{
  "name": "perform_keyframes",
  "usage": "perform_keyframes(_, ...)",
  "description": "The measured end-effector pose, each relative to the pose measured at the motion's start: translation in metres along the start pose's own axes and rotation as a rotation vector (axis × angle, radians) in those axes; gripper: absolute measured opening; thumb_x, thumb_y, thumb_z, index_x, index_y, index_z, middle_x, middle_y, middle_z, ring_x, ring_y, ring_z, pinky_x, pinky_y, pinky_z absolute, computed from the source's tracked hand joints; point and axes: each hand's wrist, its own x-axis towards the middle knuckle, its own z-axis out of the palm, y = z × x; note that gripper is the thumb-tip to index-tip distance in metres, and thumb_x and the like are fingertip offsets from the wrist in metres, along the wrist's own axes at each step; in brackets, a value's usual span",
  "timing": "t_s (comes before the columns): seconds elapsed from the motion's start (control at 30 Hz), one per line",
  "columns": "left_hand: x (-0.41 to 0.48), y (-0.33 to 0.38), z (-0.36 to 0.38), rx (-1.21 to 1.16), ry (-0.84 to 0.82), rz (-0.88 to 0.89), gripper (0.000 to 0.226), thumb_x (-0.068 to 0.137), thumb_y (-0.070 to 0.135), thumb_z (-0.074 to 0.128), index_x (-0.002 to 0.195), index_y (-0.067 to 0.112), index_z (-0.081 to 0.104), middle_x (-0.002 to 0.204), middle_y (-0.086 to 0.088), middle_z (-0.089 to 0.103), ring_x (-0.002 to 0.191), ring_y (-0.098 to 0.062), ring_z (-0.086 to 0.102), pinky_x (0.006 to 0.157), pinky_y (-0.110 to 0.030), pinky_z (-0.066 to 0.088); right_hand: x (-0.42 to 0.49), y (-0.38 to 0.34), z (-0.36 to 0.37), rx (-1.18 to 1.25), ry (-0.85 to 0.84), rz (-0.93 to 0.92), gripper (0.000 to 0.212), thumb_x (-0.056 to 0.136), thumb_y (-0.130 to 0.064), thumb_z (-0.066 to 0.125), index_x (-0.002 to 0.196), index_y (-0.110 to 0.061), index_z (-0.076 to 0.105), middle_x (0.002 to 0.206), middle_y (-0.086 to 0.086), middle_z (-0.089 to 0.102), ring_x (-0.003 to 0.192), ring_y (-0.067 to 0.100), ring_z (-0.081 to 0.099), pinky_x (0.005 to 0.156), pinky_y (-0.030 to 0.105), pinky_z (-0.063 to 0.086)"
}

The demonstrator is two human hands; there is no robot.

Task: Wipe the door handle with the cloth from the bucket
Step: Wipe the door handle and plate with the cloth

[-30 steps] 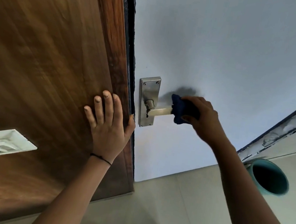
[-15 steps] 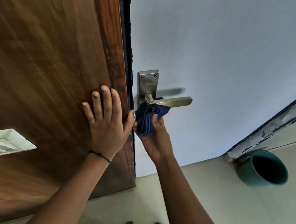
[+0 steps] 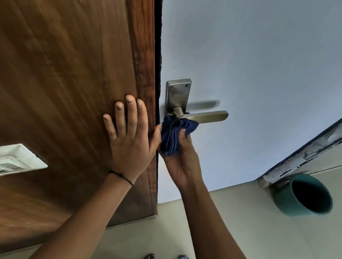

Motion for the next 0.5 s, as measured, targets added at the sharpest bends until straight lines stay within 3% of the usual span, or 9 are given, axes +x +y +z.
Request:
perform_keyframes(0.17,0.000,-0.002,-0.001,-0.016,-0.003,0.002,0.088,0.093,0.046,0.046,0.150,0.008,-0.010,0.156,-0.007,-0.027,0.145,-0.022,-0.024,0.117,-0.043,-0.012,0.000,-0.017,-0.003,0.115,0.023,0.021,0.048,0.092,-0.018,0.049,0.139,-0.012,0.040,0.136,0.019,0.045,0.111,0.032,0.057,0.086,0.038,0.055)
perform_keyframes(0.23,0.000,-0.001,0.000,-0.022,0.003,0.005,0.089,0.092,0.047,0.046,0.150,0.008,-0.009,0.157,-0.007,-0.026,0.145,-0.022,-0.022,0.117,-0.043,-0.012,0.000,-0.010,0.001,0.153,0.051,0.018,0.046,0.095,-0.021,0.045,0.139,-0.008,0.042,0.132,0.019,0.052,0.110,0.031,0.060,0.092,0.037,0.052)
perform_keyframes(0.3,0.000,-0.002,-0.001,-0.027,0.009,0.009,0.089,0.092,0.048,0.046,0.150,0.009,-0.008,0.157,-0.007,-0.025,0.145,-0.022,-0.021,0.117,-0.043,-0.011,0.001,-0.003,0.010,0.204,0.077,0.026,0.039,0.096,-0.023,0.042,0.126,-0.002,0.057,0.120,0.019,0.062,0.104,0.029,0.065,0.096,0.038,0.051)
perform_keyframes(0.37,0.000,-0.002,-0.001,-0.027,0.009,0.013,0.087,0.093,0.049,0.043,0.150,0.008,-0.008,0.157,-0.007,-0.025,0.145,-0.023,-0.021,0.117,-0.043,-0.011,0.002,-0.002,0.016,0.279,0.071,0.038,0.037,0.095,-0.020,0.042,0.115,0.003,0.065,0.113,0.021,0.065,0.100,0.031,0.066,0.088,0.036,0.056)
perform_keyframes(0.5,0.000,-0.002,-0.001,-0.024,0.008,0.024,0.085,0.094,0.047,0.041,0.150,0.008,-0.009,0.157,-0.008,-0.025,0.145,-0.024,-0.022,0.117,-0.044,-0.011,0.001,-0.009,0.025,0.420,0.078,0.086,0.035,0.086,-0.009,0.046,0.112,0.008,0.062,0.107,0.024,0.061,0.084,0.031,0.066,0.068,0.027,0.057)
